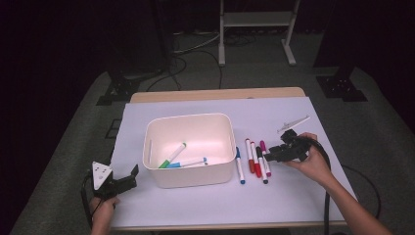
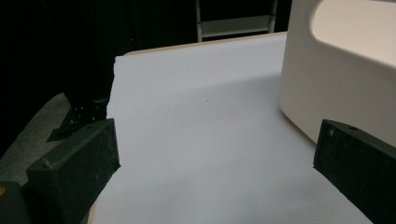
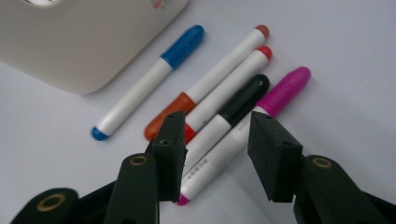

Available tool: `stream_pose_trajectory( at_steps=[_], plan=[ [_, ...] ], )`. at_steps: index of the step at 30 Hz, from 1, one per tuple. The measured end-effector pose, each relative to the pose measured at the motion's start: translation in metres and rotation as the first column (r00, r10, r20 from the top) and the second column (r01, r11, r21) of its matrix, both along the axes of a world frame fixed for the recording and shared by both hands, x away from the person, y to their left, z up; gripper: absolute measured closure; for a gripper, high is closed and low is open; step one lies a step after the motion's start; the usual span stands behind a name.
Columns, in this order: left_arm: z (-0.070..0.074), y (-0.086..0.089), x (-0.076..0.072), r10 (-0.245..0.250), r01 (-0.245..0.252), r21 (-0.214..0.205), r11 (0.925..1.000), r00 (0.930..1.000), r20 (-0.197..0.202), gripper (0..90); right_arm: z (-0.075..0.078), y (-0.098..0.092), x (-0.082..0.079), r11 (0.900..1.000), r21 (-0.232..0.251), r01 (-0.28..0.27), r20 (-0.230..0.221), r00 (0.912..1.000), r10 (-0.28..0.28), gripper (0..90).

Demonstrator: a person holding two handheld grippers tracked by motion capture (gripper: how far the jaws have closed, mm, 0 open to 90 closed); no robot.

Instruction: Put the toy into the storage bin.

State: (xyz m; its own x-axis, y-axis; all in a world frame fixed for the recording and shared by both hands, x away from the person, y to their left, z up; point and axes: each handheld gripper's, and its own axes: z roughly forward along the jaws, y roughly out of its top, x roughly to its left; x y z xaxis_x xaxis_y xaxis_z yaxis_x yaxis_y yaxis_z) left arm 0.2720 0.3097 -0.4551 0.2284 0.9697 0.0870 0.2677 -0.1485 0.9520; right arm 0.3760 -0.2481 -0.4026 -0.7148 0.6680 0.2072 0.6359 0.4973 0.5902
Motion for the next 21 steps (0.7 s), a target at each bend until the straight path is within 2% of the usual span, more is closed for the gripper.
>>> stream_pose_trajectory(
  at_steps=[2, 4, 12, 14, 16, 19, 21],
  plan=[
    [0.000, 0.000, 0.000, 0.000, 0.000, 0.001, 1.0000, 1.0000, 0.000, 0.0, -0.010, 0.001, 0.003, 0.9995, -0.016, 0.026, -0.005, 0.9996, -0.026, 55.5],
    [0.000, 0.000, 0.000, -0.001, 0.001, 0.000, 1.0000, 1.0000, 0.000, 0.0, -0.013, 0.001, 0.004, 0.9995, -0.013, 0.030, -0.015, 0.9994, -0.030, 55.4],
    [0.000, 0.000, 0.000, -0.001, 0.001, 0.000, 1.0000, 1.0000, 0.001, 0.0, -0.030, 0.004, 0.012, 0.9941, -0.050, 0.096, -0.001, 0.9953, -0.096, 55.0],
    [0.000, 0.000, 0.000, -0.002, 0.002, 0.001, 1.0000, 1.0000, 0.001, 0.0, -0.031, 0.003, 0.012, 0.9934, -0.056, 0.100, 0.005, 0.9950, -0.100, 55.2],
    [0.000, 0.000, 0.000, -0.001, 0.001, 0.001, 1.0000, 1.0000, 0.002, 0.0, -0.036, 0.001, 0.010, 0.9886, -0.088, 0.122, 0.014, 0.9926, -0.121, 57.6],
    [0.000, 0.000, 0.000, -0.003, 0.003, 0.004, 1.0000, 1.0000, 0.002, 0.0, -0.036, -0.002, 0.008, 0.9869, -0.085, 0.137, 0.021, 0.9905, -0.136, 59.6],
    [0.000, 0.000, 0.000, -0.002, 0.002, 0.005, 1.0000, 1.0000, 0.002, 0.0, -0.036, -0.005, 0.005, 0.9817, -0.108, 0.157, 0.036, 0.9874, -0.154, 62.6]
  ],
)
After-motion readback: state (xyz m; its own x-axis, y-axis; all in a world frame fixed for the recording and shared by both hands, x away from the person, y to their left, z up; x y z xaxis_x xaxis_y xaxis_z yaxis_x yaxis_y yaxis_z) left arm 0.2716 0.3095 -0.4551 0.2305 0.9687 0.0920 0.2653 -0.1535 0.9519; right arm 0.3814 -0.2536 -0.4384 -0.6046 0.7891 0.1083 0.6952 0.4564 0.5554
